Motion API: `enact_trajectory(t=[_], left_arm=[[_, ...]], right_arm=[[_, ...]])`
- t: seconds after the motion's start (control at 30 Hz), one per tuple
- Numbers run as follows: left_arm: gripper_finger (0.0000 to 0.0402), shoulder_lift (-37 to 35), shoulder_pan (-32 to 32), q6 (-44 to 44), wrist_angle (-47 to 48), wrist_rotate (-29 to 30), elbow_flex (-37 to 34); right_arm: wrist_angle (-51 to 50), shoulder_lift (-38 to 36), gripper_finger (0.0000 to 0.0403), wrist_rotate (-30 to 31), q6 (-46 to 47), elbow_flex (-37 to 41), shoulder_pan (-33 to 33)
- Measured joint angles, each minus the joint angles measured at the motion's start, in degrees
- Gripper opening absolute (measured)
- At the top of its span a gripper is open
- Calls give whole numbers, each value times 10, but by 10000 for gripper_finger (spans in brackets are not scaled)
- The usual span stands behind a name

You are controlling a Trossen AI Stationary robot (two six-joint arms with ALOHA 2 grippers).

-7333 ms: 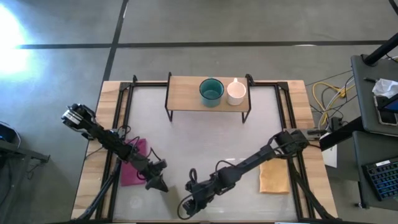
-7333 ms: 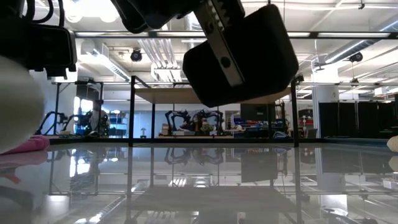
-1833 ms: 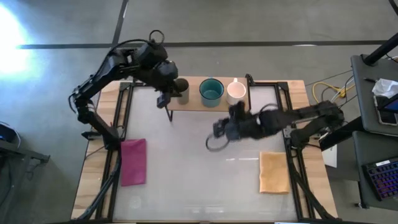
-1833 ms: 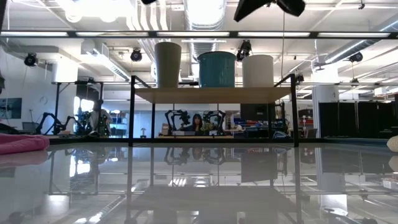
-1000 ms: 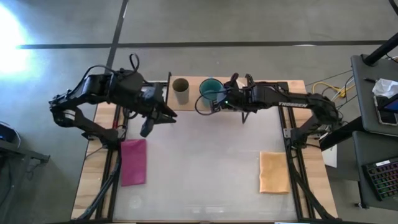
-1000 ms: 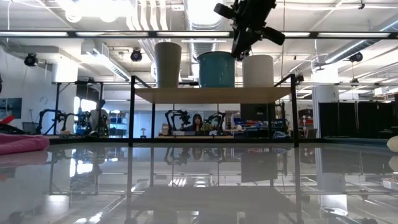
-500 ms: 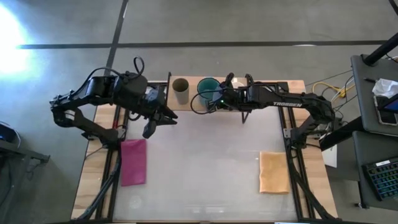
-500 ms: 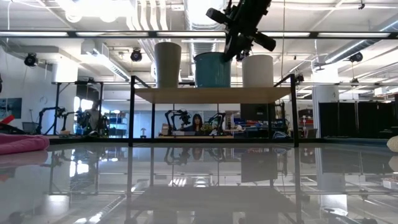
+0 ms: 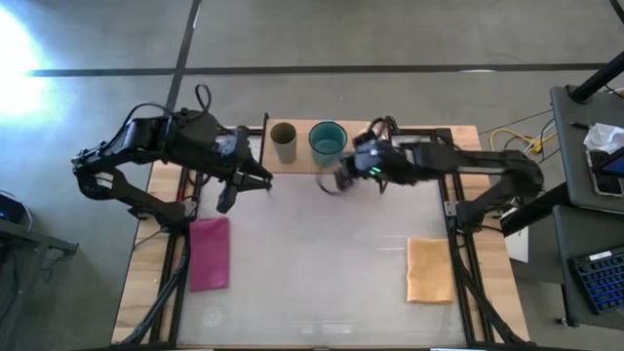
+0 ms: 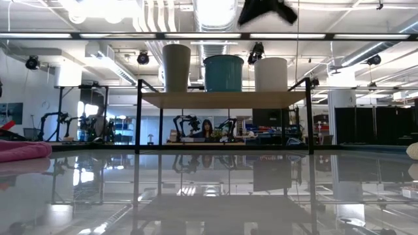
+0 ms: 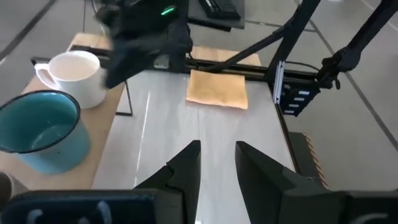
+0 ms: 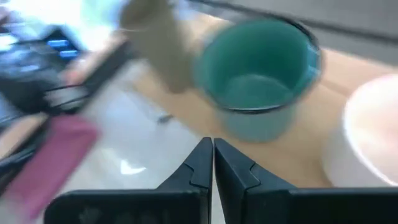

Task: Stack small to large cups/mugs on shelf
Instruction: Return to Home Position

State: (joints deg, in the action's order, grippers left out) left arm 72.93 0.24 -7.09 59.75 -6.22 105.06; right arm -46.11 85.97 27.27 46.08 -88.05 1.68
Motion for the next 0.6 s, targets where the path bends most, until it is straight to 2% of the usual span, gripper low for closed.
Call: enact_trajectory(t=[0.07,0.13,0.2,0.3,0.37,0.43,0.5,0.6], left_arm=[[85,-10,0,0,-7,9,0],[85,-24,-1,1,-16,45,0],[84,-39,0,1,-27,76,1],[84,-54,0,-47,-21,77,-1],[84,-63,0,-39,-20,28,-3],[84,-73,0,1,-27,-39,-6],[84,-86,-1,5,-43,-60,-17],[84,-126,1,20,-60,-82,-81]], right_arm=[[11,-35,9,10,-35,0,-38],[18,-68,9,37,-47,-1,-78],[17,-100,9,38,-47,-1,-108],[29,-147,9,28,39,-1,-154],[46,-168,9,28,36,-1,-192],[75,-177,9,28,-52,-1,-237],[113,-178,9,27,-132,3,-273],[182,-182,9,11,-151,27,-282]])
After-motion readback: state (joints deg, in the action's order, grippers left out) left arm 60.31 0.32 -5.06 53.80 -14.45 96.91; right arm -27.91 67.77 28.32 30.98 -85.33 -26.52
